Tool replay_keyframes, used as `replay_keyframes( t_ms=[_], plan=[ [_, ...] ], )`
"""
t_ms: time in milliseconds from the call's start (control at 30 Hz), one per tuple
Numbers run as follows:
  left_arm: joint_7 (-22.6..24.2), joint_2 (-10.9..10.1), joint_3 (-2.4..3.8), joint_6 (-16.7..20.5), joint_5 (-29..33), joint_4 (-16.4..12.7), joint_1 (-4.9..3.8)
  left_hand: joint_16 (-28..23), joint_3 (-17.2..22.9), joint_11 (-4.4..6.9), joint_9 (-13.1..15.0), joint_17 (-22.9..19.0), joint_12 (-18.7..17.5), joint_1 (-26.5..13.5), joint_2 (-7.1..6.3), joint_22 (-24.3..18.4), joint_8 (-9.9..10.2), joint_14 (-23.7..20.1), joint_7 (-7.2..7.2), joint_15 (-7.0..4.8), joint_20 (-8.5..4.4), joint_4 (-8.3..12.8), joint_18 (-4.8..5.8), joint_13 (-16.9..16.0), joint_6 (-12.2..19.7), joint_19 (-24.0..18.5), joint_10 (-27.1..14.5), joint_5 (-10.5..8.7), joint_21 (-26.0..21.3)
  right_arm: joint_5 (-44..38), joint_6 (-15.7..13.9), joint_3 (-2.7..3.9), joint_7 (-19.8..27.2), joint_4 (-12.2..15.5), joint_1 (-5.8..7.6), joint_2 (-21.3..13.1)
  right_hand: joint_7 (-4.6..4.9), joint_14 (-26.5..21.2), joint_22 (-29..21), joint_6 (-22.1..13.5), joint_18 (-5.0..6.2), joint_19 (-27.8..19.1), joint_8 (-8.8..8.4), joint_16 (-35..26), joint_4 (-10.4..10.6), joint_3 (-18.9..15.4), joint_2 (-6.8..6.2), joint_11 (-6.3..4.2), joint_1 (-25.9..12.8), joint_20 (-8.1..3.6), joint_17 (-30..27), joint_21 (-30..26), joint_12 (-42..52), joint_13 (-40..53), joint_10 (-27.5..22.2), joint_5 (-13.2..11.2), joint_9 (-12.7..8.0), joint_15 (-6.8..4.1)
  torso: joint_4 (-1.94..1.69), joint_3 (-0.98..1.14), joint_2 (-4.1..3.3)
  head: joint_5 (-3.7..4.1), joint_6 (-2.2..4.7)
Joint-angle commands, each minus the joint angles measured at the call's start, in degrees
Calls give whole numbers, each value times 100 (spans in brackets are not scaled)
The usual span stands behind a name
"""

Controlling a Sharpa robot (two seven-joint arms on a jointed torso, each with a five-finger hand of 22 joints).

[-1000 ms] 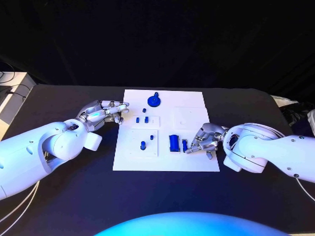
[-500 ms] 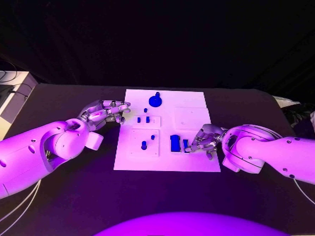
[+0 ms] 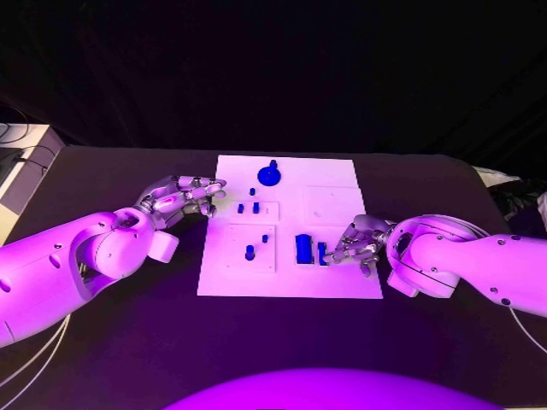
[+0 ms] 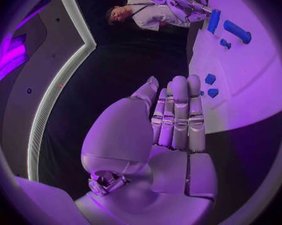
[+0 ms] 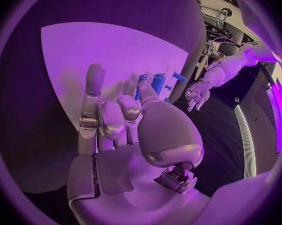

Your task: Assemble the parts on the task board

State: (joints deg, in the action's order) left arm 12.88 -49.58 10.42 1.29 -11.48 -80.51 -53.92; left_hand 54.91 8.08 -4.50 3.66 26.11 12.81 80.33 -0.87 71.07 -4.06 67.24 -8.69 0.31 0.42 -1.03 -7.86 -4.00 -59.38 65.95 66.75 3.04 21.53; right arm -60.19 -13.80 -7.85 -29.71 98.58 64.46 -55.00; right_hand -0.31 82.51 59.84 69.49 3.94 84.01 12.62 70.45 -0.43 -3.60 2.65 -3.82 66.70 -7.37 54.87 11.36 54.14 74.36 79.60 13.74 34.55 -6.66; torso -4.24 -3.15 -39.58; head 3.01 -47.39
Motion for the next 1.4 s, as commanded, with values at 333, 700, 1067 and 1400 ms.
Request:
replay_keyframes(
  t_ms=[333,700,1067,1400],
  plan=[
    [23,6,2,-48,6,-16,7,-32,-9,9,6,-9,27,-33,21,9,-1,-8,5,7,3,-25,78,-5,44,33,17,15,-26,122,67,-15,-4,-5,-18,2,-2,13,-5,-27,-41,191,33,-5,-67,-36,-89,-22,15,-26,-18,13,-2,6,4,-5,-9,-32,-4,-1,2,2,16],
    [106,7,2,-6,40,-16,8,-34,-22,6,6,-10,25,-53,6,12,-1,-11,6,10,4,-33,80,-4,47,30,13,15,-37,988,-1151,-6,1389,-76,-12,-176,249,-4,-71,-212,50,179,-522,-93,255,-96,-469,147,-144,85,-142,-67,-270,-140,-227,357,-391,94,6,-1,13,4,81],
    [326,110,5,222,161,203,6,-32,-26,11,7,-9,31,-56,9,14,-3,-9,14,8,5,-37,80,-6,42,32,23,14,-39,2329,-2157,26,3365,-601,39,-142,376,-139,-282,-348,24,4,-818,-824,365,-694,-228,235,-152,174,-906,-342,-1256,-898,-695,825,-551,164,31,-28,101,15,236],
    [392,249,17,1040,97,553,-88,-476,-79,16,7,-226,11,-105,-38,-172,-25,-436,113,62,104,-66,147,7,-46,-285,33,9,-344,4265,-2089,105,4825,-1967,69,452,666,-816,-1440,-831,-238,-1210,-876,-2947,-189,-405,140,492,634,466,-2171,-754,-2950,-2944,-1229,485,-1248,447,125,-23,279,-68,605]
  ],
)
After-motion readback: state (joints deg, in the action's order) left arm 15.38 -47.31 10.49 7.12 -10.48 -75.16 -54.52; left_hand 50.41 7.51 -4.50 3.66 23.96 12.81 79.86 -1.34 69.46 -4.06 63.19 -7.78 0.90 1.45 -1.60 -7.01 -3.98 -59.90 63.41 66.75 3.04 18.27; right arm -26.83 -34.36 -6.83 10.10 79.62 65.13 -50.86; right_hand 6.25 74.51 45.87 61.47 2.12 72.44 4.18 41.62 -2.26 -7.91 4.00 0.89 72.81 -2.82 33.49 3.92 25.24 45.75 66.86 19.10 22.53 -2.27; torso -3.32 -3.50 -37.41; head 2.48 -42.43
